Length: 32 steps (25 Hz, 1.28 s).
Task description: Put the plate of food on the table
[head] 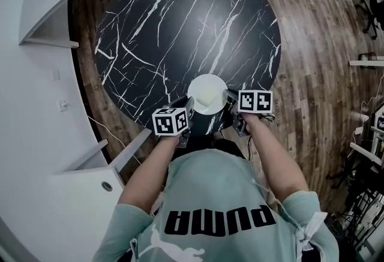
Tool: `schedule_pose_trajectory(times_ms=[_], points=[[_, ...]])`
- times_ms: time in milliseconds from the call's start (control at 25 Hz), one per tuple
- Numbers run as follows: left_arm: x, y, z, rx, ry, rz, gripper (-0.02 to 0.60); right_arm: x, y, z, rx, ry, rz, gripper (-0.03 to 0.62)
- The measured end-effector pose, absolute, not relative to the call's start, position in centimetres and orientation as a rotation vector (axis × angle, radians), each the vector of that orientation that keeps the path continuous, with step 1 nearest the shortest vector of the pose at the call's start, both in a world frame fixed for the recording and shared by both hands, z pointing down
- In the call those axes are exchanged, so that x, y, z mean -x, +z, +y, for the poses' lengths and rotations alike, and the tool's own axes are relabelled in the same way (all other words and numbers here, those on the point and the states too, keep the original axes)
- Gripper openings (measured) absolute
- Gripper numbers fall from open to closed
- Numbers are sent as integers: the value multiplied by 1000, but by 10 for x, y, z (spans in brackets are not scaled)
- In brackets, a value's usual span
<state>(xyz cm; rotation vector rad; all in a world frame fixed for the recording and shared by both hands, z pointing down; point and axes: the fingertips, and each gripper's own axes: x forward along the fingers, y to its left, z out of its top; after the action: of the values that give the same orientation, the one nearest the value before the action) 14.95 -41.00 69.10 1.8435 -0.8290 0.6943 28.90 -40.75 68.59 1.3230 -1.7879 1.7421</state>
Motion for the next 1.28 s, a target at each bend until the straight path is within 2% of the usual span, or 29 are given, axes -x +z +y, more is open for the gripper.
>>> schedule_pose_trajectory(times_ms=[320,600,880,1280], points=[[-141,688,-407,-1842,676,-899,80,-310,675,-404,-1394,1632,-1801,63],[-124,656,-395,-1867,594,-1030,78,-310,634,-394,-1447,1348,-1951,61],[-121,598,-361,-1946,457,-1128,8,-294,573,-373,-1444,1064,-2161,60],[-161,521,-281,-2149,357,-1117,6,-282,496,-306,-1393,820,-2413,18]])
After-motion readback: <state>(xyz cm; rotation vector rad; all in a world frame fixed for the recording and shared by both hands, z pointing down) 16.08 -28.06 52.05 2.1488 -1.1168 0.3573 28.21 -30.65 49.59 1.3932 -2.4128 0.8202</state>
